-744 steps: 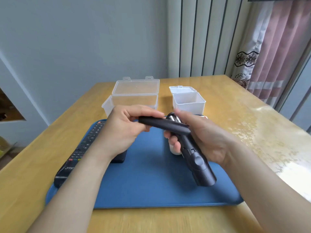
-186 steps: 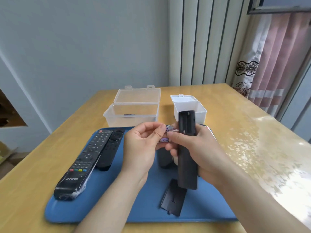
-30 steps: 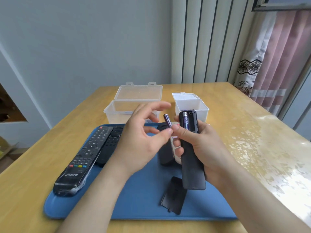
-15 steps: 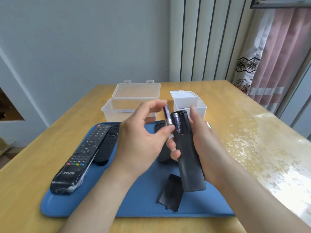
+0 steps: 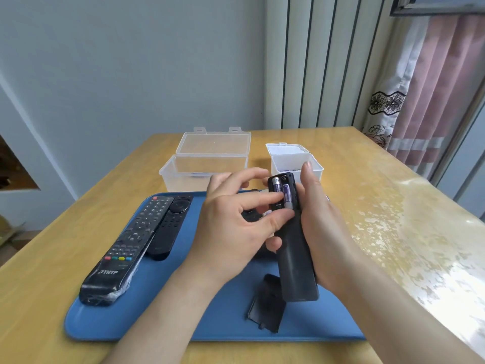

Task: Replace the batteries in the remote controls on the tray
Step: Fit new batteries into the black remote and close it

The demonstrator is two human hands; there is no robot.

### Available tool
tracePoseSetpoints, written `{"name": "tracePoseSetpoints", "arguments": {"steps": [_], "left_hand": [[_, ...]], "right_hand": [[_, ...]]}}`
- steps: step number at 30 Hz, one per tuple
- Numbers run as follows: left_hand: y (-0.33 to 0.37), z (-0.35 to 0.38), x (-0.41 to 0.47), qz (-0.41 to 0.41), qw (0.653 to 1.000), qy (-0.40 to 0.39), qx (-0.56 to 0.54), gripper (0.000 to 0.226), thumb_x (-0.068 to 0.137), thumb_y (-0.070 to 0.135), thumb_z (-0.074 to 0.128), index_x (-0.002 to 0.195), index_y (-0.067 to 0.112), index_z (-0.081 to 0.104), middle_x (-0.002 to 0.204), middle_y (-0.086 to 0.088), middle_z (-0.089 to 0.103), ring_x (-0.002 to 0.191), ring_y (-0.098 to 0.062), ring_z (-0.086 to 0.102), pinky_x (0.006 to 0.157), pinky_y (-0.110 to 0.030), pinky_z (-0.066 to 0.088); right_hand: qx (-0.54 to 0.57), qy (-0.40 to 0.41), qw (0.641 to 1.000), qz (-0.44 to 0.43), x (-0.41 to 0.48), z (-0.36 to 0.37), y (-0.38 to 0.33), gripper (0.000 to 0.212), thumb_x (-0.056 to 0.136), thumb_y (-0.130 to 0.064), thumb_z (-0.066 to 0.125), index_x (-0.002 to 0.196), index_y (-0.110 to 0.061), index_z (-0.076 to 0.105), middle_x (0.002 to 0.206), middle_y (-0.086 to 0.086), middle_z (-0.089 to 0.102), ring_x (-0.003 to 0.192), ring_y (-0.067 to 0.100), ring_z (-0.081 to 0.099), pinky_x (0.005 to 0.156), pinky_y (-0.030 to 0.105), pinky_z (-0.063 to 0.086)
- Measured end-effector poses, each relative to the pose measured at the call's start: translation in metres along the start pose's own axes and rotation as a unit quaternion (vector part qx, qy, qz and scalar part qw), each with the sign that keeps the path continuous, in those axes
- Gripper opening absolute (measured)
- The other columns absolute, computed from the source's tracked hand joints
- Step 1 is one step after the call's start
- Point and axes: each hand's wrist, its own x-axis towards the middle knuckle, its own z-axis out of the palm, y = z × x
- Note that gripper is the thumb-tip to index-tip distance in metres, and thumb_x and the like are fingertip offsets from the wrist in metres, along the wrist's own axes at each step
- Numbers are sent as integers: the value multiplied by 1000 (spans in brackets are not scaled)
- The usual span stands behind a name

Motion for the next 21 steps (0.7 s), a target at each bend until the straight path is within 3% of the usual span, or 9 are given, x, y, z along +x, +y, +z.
{"name": "tracePoseSetpoints", "arguments": {"steps": [3, 5, 7, 8, 10, 12, 14, 18, 21], "left_hand": [[-2, 1, -1, -20, 999, 27, 12, 23, 67, 19, 86, 88, 24, 76, 115, 7, 58, 107, -15, 47, 64, 4, 39], [0, 0, 0, -57, 998, 27, -4, 25, 67, 23, 87, 87, 29, 73, 117, 7, 56, 107, -7, 52, 63, -1, 44], [-2, -1, 0, -121, 990, 1, -75, 33, 71, 15, 84, 97, 27, 68, 117, 1, 55, 75, -5, 63, 59, -11, 49], [-1, -2, 1, -163, 977, -17, -139, 38, 75, 8, 80, 106, 24, 64, 117, -3, 56, 53, -12, 59, 52, -21, 51], [0, -4, 2, -221, 948, -56, -224, 49, 81, 0, 72, 122, 21, 56, 117, -7, 60, 34, -22, 48, 44, -29, 49], [-2, -5, 2, -225, 946, -81, -218, 49, 84, -1, 68, 128, 17, 56, 107, -14, 64, 29, -21, 47, 50, -29, 51], [0, -4, 2, -219, 949, -76, -211, 44, 85, -4, 66, 124, 15, 59, 94, -16, 66, 27, -22, 45, 44, -31, 48], [4, -2, 2, -246, 935, -33, -254, 35, 82, -15, 61, 101, 14, 65, 62, 1, 64, 30, -17, 42, 33, -19, 35], [0, -2, 2, -268, 924, -3, -272, 33, 80, -17, 60, 97, 10, 67, 58, 4, 62, 34, -12, 41, 38, -19, 34]], "right_hand": [[-39, -24, 999, -6, 0, 0, 2, 65, 93, -67, 36, 87, -10, 66, 76, 10, 60, 49, 25, 48, 48, 27, 42], [-62, -30, 998, -4, -1, 1, 3, 66, 93, -69, 34, 82, -12, 66, 74, 15, 58, 49, 25, 49, 48, 28, 42], [-83, -38, 996, 2, -2, 2, 3, 70, 92, -71, 32, 86, -9, 66, 66, 18, 55, 49, 26, 49, 49, 29, 44], [-100, -43, 994, 2, -3, 2, 4, 73, 93, -71, 30, 90, -7, 66, 62, 18, 55, 49, 26, 50, 50, 29, 45], [-134, -54, 989, -7, -4, 3, 5, 75, 94, -70, 26, 102, -8, 67, 59, 18, 56, 50, 25, 52, 53, 30, 47], [-160, -62, 985, -16, -5, 4, 6, 75, 94, -70, 23, 105, -11, 68, 58, 20, 57, 50, 26, 54, 56, 31, 48], [-170, -69, 983, -17, -6, 5, 7, 76, 94, -69, 21, 102, -10, 68, 59, 23, 58, 50, 27, 55, 58, 33, 49], [-187, -81, 979, -16, -8, 9, 7, 79, 96, -64, 25, 99, 4, 64, 55, 19, 58, 45, 25, 55, 48, 27, 48], [-181, -90, 979, -16, -9, 10, 5, 63, 101, -53, 27, 103, 1, 61, 52, 8, 57, 40, 21, 56, 42, 25, 48]]}}
